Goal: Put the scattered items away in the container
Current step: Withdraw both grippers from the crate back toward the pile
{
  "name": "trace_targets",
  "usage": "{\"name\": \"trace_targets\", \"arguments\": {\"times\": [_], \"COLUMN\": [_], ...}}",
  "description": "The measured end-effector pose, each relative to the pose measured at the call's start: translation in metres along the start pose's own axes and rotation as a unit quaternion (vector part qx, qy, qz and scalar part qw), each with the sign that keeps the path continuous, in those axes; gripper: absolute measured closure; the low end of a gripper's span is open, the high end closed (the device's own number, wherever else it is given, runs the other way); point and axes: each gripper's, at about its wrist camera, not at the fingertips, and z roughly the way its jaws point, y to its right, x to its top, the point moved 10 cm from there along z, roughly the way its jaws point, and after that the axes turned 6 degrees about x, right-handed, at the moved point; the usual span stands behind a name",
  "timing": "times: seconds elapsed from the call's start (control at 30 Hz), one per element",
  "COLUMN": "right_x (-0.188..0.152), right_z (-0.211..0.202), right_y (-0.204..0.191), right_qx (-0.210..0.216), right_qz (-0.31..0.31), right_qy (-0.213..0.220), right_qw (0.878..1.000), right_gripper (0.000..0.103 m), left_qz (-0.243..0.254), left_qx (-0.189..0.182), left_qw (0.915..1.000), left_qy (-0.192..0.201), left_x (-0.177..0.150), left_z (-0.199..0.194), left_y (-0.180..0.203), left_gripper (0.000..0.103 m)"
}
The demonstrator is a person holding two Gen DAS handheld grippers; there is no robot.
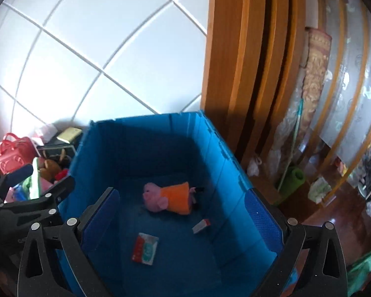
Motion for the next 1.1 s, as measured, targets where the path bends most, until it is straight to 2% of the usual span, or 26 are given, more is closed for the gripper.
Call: {"name": "trace_targets", "arguments": {"times": [0.17,0.33,0.43,0.6,0.67,0.77,0.97,1.1], "right_x": [-0.031,-0.067,-0.092,-0.144,-0.164,-0.188,-0.229,-0.269], "right_z": [-0.049,-0.082,-0.095,-0.105,-0.111,-0.119,-0.129,-0.110], "right_y": [-0.029,-0.066,-0.093,-0.145,-0.164,-0.190,-0.246,-0.281], "right_qx": [0.041,0.094,0.120,0.182,0.206,0.235,0.284,0.298], "right_qz": [0.018,0.025,0.004,-0.030,-0.041,-0.055,-0.081,-0.091], "right_qy": [0.055,0.083,0.092,0.078,0.075,0.075,0.069,0.032], "right_qw": [0.998,0.992,0.989,0.980,0.975,0.967,0.953,0.950], "right_gripper": [0.001,0.000,0.000,0.000,0.000,0.000,0.000,0.000], "left_qz": [0.001,0.003,-0.014,-0.047,-0.059,-0.084,-0.123,-0.135], "left_qx": [-0.017,0.025,0.046,0.094,0.123,0.144,0.197,0.213], "left_qw": [0.9986,0.9950,0.9935,0.9927,0.9897,0.9860,0.9723,0.9657], "left_qy": [0.050,0.096,0.103,0.060,0.042,0.008,-0.028,-0.064], "left_x": [-0.029,-0.070,-0.103,-0.165,-0.190,-0.228,-0.301,-0.348], "left_z": [-0.060,-0.107,-0.126,-0.140,-0.144,-0.149,-0.157,-0.145], "left_y": [-0.030,-0.061,-0.083,-0.131,-0.156,-0.190,-0.257,-0.289], "left_gripper": [0.000,0.000,0.000,0.000,0.000,0.000,0.000,0.000]}}
